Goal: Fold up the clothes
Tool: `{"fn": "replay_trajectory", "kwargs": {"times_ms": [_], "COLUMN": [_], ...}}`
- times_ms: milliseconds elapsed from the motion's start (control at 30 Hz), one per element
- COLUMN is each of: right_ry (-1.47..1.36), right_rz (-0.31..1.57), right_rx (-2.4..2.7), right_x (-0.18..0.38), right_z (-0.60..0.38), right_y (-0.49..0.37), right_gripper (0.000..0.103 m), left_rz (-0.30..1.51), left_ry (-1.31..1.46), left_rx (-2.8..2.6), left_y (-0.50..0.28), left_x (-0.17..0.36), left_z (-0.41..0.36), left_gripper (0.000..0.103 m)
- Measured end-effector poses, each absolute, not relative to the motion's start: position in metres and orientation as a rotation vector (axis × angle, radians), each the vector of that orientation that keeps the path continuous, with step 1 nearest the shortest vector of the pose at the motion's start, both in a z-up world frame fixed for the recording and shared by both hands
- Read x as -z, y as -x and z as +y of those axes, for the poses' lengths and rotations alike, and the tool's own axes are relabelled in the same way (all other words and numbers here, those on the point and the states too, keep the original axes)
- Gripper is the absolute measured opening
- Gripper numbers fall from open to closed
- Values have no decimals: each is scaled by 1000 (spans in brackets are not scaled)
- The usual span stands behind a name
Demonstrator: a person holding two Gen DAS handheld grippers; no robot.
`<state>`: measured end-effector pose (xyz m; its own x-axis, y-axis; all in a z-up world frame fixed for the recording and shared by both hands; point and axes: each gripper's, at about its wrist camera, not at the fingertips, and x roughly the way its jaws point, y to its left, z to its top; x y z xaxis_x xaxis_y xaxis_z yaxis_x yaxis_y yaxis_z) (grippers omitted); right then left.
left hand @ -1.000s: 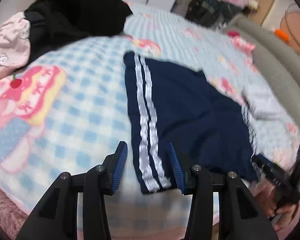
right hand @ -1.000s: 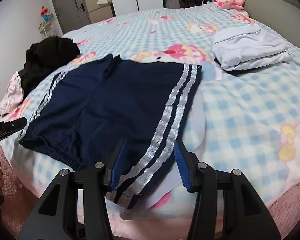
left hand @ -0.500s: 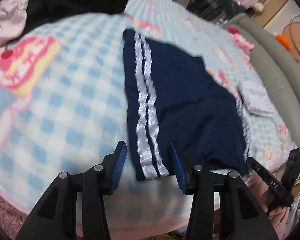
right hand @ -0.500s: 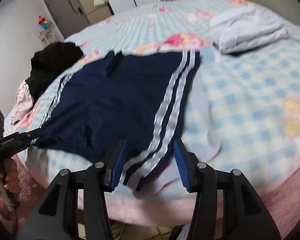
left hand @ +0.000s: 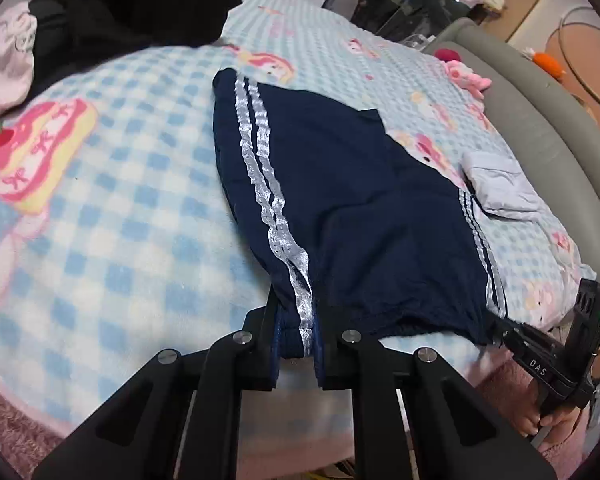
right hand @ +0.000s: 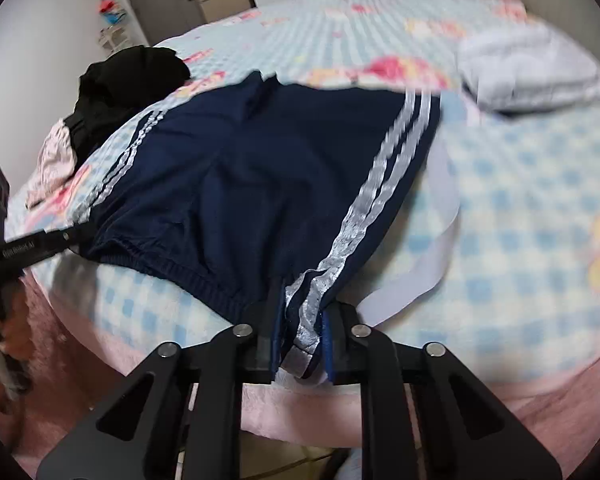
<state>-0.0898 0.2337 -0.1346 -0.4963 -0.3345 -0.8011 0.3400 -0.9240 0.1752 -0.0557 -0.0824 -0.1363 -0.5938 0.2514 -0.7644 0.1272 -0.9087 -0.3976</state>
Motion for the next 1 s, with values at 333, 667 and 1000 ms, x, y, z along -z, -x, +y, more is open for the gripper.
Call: {"fn": "replay_trajectory", "kwargs": {"times_ms": [333, 667, 1000], "right_ry": [-1309, -1369, -1400], "right_rz": [-154, -345, -424], "right_rx": [2398, 2381, 2316], "right_x": [131, 146, 156], "right_z": [264, 279, 267], "right_y": [76, 82, 88], "right_gripper": [10, 29, 40], "left_rz": [-622, -454, -250], "left_ry": [1429, 1081, 1446], "left_rx": [-2636, -2901, -2674], "left_y": [41, 32, 63], "left_x": [141, 95, 144], "left_z": [-81, -57, -9], "left_gripper": [15, 23, 23]}}
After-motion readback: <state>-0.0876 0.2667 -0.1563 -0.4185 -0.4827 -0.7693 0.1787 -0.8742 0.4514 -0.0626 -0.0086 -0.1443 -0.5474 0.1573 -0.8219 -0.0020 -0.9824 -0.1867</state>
